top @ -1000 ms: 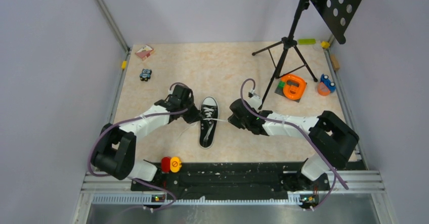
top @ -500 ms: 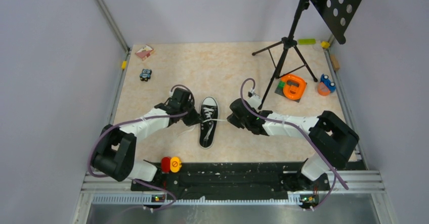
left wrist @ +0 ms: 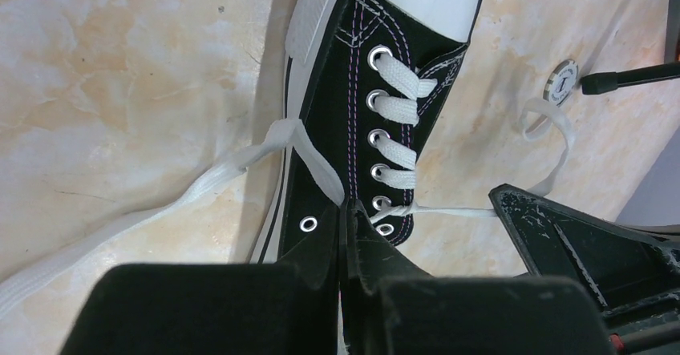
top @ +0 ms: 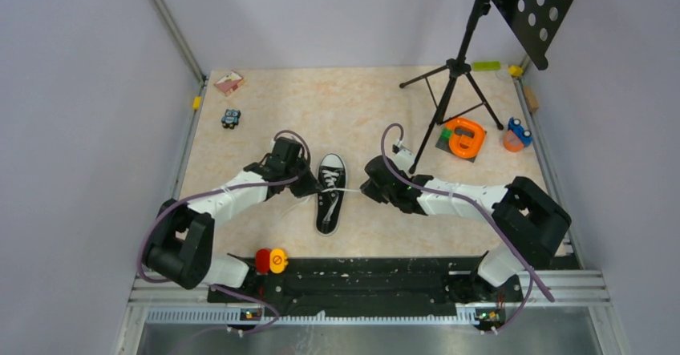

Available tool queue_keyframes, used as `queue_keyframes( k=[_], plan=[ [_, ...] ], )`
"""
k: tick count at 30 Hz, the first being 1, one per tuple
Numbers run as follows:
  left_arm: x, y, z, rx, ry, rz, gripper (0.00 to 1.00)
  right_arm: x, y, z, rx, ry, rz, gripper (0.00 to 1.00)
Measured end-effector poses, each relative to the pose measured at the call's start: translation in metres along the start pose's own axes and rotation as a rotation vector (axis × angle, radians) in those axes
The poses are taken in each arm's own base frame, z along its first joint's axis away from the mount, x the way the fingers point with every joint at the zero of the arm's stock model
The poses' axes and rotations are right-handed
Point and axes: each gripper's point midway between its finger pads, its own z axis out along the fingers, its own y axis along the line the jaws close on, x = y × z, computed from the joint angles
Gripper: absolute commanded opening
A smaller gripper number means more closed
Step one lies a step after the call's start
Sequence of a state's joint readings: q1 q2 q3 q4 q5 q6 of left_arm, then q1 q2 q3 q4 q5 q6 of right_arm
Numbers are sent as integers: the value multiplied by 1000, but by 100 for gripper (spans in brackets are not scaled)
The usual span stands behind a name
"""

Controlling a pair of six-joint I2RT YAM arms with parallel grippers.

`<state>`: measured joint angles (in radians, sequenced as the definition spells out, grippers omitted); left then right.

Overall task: Tie the shoes
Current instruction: Wrap the shoelace around the shoelace.

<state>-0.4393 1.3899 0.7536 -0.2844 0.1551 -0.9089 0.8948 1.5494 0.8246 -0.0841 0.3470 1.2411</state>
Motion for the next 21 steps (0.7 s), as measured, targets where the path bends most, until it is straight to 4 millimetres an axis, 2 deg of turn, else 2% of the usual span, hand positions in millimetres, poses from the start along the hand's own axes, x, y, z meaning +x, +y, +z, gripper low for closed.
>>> queue_keyframes(
  k=[3, 6, 12, 16, 21],
  plan=[
    [2, -2, 0, 9, 10, 8, 0, 2, -2, 0, 2, 9, -22, 32],
    [3, -4, -1, 21, 21, 13, 0, 2, -6, -1, 10, 12, -67, 48],
    [-1, -21, -7, 68, 28, 21, 0, -9, 0, -16, -45, -12, -211, 49],
    [-7, -32, -9, 92, 24, 25, 0, -17, 17, -26, -136, -35, -352, 48],
    [-4, -36, -6, 105, 54, 20, 0, -18, 38, -30, -249, -46, -492, 48]
  ],
)
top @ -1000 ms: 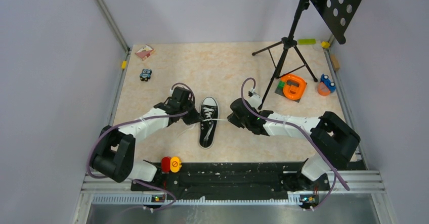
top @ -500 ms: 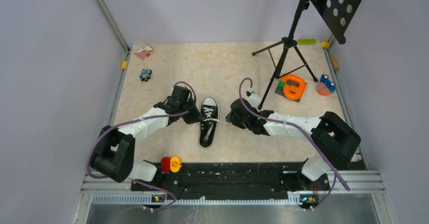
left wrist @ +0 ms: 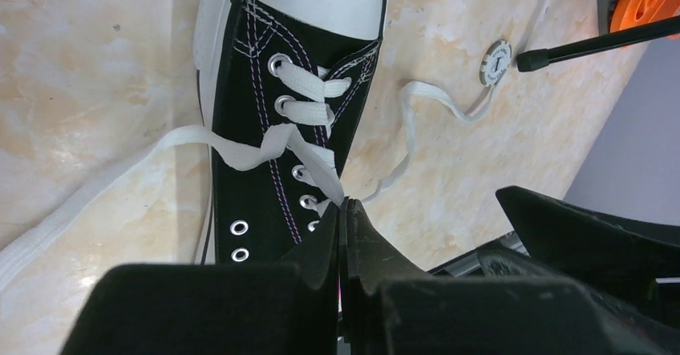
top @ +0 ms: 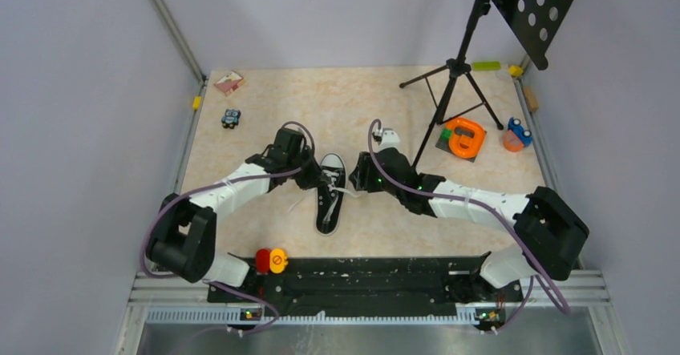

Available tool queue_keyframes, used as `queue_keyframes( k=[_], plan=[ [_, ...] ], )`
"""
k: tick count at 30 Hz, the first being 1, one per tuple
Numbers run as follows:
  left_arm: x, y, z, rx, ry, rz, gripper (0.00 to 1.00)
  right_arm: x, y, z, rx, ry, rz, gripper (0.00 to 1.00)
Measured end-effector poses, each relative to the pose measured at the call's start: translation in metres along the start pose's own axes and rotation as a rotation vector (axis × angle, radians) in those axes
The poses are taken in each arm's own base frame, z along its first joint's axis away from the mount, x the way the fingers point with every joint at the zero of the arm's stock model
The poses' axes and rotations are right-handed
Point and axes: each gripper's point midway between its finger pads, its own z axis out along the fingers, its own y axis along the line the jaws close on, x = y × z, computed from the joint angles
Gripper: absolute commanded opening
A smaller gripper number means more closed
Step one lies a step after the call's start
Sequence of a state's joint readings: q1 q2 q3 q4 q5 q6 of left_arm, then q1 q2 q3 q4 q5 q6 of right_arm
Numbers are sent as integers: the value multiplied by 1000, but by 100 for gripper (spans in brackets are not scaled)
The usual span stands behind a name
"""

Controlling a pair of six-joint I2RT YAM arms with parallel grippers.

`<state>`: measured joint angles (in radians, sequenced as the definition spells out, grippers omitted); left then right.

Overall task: Tie the shoes
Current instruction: Wrap the shoelace around the shoelace.

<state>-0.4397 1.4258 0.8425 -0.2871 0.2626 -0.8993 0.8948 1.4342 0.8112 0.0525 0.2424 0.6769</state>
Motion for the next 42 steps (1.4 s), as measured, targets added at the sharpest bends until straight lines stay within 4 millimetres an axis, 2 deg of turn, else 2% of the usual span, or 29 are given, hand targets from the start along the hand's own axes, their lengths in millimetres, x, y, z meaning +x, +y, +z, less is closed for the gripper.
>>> queue_keyframes(
  k=[7, 11, 18, 29, 35, 42],
  plan=[
    [5, -4, 4, 21, 39, -20, 0, -19, 36, -1, -184, -80, -78, 47],
    [6, -7, 6, 33, 53, -14, 16, -21, 43, -1, -218, -92, -90, 46],
    [5, -7, 7, 35, 55, 13, 35, -19, 43, 1, -217, -88, -86, 46],
    [-1, -6, 20, 26, 69, 43, 38, -17, 37, 2, -190, -85, -72, 45],
    [-10, -5, 18, 32, 56, 35, 39, -6, 28, 2, -162, -50, -74, 45],
    [-20, -2, 17, 36, 41, 20, 39, -2, 25, 2, -153, -34, -78, 45]
  ],
)
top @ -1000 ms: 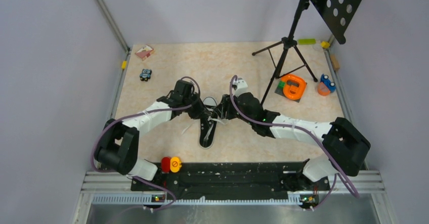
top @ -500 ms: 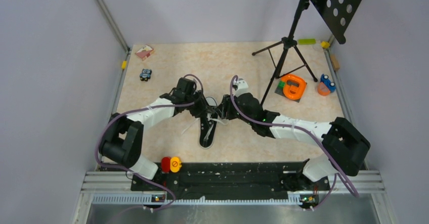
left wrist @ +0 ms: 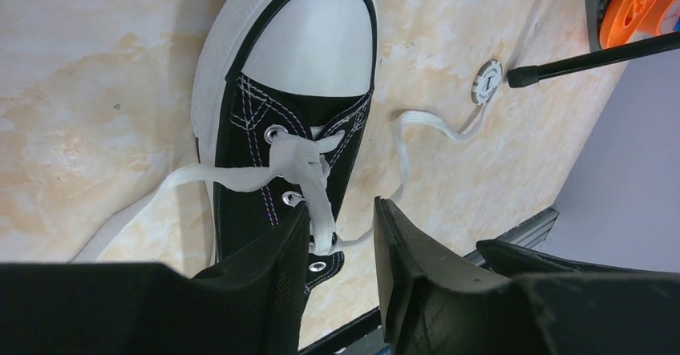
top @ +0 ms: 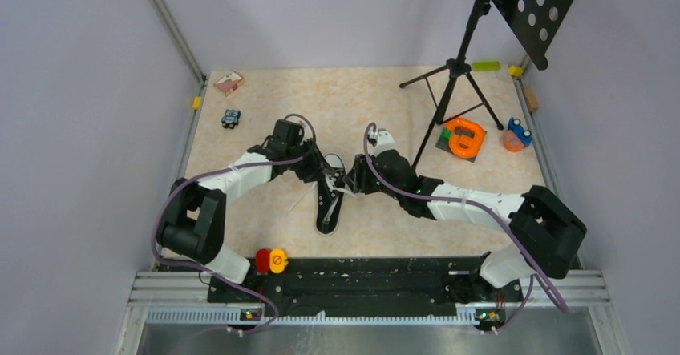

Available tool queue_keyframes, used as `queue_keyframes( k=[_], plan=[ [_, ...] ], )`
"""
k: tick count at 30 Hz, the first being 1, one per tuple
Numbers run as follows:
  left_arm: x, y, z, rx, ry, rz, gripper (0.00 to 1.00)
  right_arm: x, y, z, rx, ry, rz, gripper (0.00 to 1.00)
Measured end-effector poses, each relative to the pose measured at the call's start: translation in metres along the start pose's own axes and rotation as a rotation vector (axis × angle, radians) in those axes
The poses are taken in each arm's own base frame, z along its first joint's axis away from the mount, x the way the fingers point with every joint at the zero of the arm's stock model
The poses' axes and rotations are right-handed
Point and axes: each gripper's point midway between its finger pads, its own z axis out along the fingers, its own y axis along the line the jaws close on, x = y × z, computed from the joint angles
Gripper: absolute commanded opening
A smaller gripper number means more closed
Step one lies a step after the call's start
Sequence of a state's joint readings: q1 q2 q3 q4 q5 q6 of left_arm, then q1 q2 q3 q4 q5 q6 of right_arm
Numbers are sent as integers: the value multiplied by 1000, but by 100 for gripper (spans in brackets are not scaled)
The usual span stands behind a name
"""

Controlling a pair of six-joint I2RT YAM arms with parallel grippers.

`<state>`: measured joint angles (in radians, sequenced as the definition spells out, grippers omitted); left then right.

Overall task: Tie the shoes
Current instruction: Wrap the shoelace around the shoelace.

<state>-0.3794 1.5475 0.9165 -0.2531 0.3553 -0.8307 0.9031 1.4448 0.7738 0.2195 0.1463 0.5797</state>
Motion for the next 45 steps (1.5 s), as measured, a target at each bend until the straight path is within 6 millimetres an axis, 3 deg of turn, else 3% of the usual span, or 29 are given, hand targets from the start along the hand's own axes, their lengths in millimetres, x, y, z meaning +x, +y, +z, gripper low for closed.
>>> queue_keyframes(
  k=[9, 20, 31, 38, 45],
  plan=[
    [-3, -5, -1, 32, 0, 2, 38, -1, 9, 14, -13, 34, -3, 45],
    [-18, -8, -1, 87, -15, -17, 39, 16, 11, 27, -28, 88, 17, 45],
    [-22, -3, 7, 110, 7, -40, 38, 3, 25, 48, -53, 59, 32, 45],
    [-46, -5, -21, 136, -72, -58, 37, 3, 31, 56, -35, 87, -22, 45],
    [-93, 26, -79, 59, -275, -136, 38, 5, 40, 67, 45, 116, -145, 45]
  ],
)
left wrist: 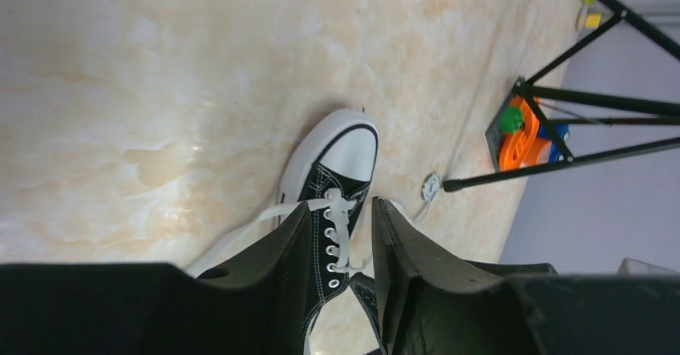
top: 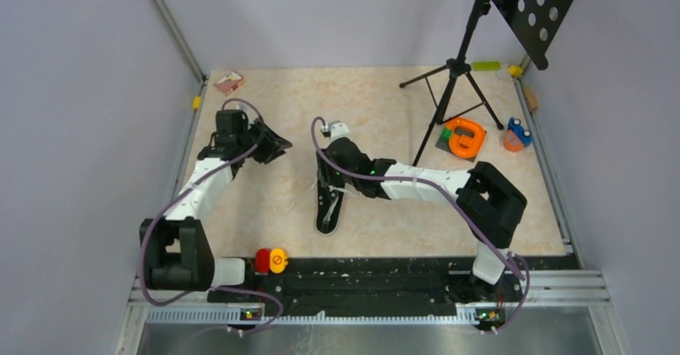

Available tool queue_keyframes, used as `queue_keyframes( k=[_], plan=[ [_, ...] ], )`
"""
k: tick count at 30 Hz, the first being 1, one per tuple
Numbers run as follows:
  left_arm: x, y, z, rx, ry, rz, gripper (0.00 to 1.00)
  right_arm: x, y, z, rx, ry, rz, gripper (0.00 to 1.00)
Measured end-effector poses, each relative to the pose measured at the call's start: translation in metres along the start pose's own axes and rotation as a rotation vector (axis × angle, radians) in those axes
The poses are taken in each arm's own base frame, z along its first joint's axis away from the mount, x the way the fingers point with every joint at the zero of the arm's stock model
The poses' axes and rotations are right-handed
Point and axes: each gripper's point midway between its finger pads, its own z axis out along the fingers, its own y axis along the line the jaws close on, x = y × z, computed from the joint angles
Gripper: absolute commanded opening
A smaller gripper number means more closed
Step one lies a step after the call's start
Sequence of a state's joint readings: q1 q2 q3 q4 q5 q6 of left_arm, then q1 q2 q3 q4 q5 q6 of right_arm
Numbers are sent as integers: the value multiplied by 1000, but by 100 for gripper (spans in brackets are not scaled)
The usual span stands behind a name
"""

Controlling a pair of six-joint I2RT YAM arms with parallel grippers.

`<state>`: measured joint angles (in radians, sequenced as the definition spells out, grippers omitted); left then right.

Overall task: Tie the shoes
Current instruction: Wrap the shoelace around the shoelace.

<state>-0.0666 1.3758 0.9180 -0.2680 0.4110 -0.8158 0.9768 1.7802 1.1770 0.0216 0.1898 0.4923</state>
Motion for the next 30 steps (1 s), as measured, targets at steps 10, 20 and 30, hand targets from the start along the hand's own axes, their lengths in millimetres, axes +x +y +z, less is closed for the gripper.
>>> queue_keyframes(
  k=[10, 20, 30],
  plan=[
    [-7, 19, -32, -65, -69, 9, 36, 15, -19, 21, 178, 80, -125, 37],
    [9, 37, -28, -100, -36, -13, 36, 25, -28, 22, 210, 119, -156, 35],
    [12, 35, -28, -84, -19, -8, 37, 19, -24, 22, 202, 110, -168, 0]
  ],
)
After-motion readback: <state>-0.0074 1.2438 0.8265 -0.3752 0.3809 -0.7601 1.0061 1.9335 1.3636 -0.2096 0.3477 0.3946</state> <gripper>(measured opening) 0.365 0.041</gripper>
